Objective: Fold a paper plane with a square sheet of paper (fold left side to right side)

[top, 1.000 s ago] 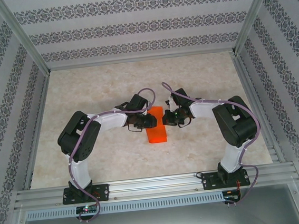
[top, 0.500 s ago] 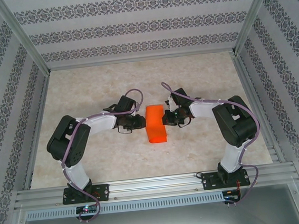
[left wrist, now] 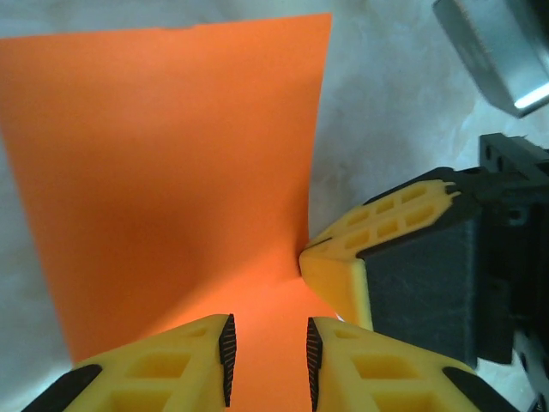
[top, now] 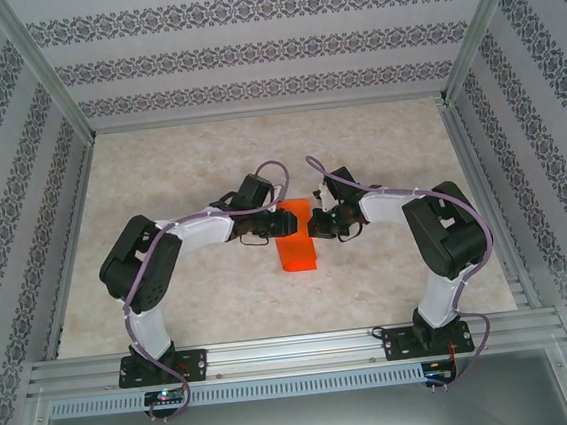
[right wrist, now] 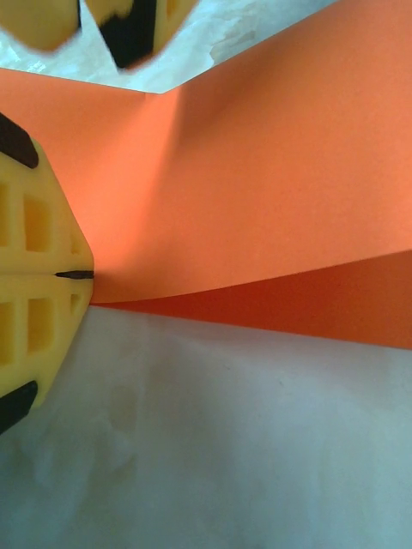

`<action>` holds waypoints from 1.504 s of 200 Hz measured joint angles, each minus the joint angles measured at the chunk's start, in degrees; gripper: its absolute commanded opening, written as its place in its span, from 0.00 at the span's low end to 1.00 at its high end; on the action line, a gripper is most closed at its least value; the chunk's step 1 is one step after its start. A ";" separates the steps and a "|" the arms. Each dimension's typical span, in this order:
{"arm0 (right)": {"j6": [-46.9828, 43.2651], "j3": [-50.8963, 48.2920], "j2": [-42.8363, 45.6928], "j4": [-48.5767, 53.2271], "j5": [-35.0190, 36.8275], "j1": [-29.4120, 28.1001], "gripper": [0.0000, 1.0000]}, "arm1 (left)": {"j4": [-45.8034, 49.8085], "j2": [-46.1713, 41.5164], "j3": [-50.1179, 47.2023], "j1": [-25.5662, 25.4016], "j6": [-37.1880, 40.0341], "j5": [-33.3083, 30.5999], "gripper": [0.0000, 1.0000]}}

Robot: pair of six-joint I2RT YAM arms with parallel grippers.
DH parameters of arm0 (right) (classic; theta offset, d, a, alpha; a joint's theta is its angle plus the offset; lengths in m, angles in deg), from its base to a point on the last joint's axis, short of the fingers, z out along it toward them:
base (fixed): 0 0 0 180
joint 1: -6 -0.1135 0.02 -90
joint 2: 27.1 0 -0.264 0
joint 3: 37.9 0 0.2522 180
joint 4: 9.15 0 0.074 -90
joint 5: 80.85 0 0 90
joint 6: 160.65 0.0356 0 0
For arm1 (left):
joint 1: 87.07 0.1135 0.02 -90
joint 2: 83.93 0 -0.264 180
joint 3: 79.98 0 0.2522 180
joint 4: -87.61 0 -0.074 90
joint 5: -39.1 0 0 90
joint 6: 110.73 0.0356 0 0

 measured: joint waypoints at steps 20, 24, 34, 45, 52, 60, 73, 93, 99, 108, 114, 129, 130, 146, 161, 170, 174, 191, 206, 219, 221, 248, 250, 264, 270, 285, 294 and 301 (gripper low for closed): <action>0.00 0.00 0.00 0.00 0.00 0.00 0.00 | 0.09 2.03 0.70 0.02 0.02 -0.02 0.31; 0.00 0.00 0.00 0.00 0.00 0.00 0.00 | 0.09 2.43 0.85 0.02 0.02 -0.04 0.31; -0.02 0.00 0.00 0.02 0.04 0.00 0.00 | 0.09 3.26 1.16 0.02 0.02 -0.26 0.32; -0.04 0.00 0.00 0.02 0.07 0.00 0.00 | 0.17 3.80 1.18 0.02 0.02 -0.76 0.32; -0.15 0.00 0.00 0.04 0.09 0.00 0.00 | 0.22 3.93 1.18 0.02 0.02 -1.01 0.32; -0.22 0.00 0.00 0.04 0.13 0.00 0.00 | 0.22 4.02 1.18 0.04 0.02 -1.38 0.32; -0.26 0.02 0.00 0.11 0.17 0.00 0.00 | 0.20 4.02 1.16 0.07 0.02 -1.84 0.32; -0.42 0.15 0.00 0.26 0.26 0.00 0.00 | 0.11 4.02 1.01 0.46 0.02 -1.97 0.32; -0.44 0.17 0.00 0.37 0.39 0.00 0.00 | 0.02 4.02 0.92 0.55 0.02 -1.95 0.32; -0.44 0.24 0.00 0.44 0.46 0.00 0.00 | -0.20 4.02 0.79 0.61 0.02 -1.92 0.32; -0.44 0.24 0.00 0.44 0.46 0.00 0.00 | -0.39 4.02 0.66 0.70 0.02 -1.90 0.32; -0.44 0.24 0.00 0.46 0.46 0.00 0.00 | -1.18 4.02 0.28 0.90 0.02 -1.62 0.32; -0.44 0.24 0.00 0.46 0.46 0.00 0.00 | -1.20 4.02 0.26 0.90 0.02 -1.60 0.32; -0.46 0.24 0.00 0.46 0.46 0.00 0.00 | -1.77 4.00 -0.09 1.31 0.02 -1.29 0.32; -0.46 0.24 0.00 0.44 0.46 -0.02 0.00 | -2.71 3.98 -0.61 1.90 0.02 -0.61 0.32; -0.46 0.24 -0.02 0.39 0.59 -0.26 0.00 | -3.26 3.87 -0.96 2.25 0.02 -0.31 0.32; -0.46 0.24 -0.02 0.37 0.66 -0.26 0.00 | -3.43 3.82 -1.11 2.36 0.00 -0.22 0.32; -0.59 0.24 -0.04 0.20 0.74 -0.37 0.00 | -4.44 3.34 -2.14 3.39 0.00 0.09 0.32; -0.63 0.24 -0.04 0.20 0.72 -0.37 0.00 | -5.03 2.84 -3.02 4.55 0.00 0.31 0.32; -0.66 0.24 -0.04 0.20 0.72 -0.35 0.00 | -5.25 2.56 -3.50 5.49 0.00 0.46 0.32; -0.63 0.24 -0.04 0.20 0.72 -0.37 0.00 | -5.25 2.51 -3.52 5.60 0.00 0.48 0.32; -0.66 0.24 -0.04 0.20 0.72 -0.37 0.00 | -5.25 1.57 -4.55 7.23 0.02 -0.07 0.29; -0.66 0.24 -0.04 0.17 0.72 -0.37 0.00 | -5.25 1.44 -4.66 7.30 0.00 -0.17 0.28; -0.63 0.24 -0.04 0.17 0.70 -0.35 0.00 | -5.31 0.02 -6.21 7.98 -0.02 -1.60 0.27; -0.63 0.24 -0.04 0.17 0.70 -0.35 0.00 | -5.35 -0.79 -7.08 8.26 0.00 -2.14 0.27; -0.63 0.26 -0.04 0.17 0.70 -0.35 0.00 | -5.31 -3.06 -8.70 8.31 0.00 -2.93 0.27; -0.63 0.26 -0.07 0.17 0.70 -0.35 0.00 | -5.35 -4.11 -8.81 7.89 0.00 -3.21 0.27; -0.63 0.26 -0.04 0.17 0.70 -0.35 0.00 | -5.55 -4.63 -8.76 7.43 0.00 -3.26 0.27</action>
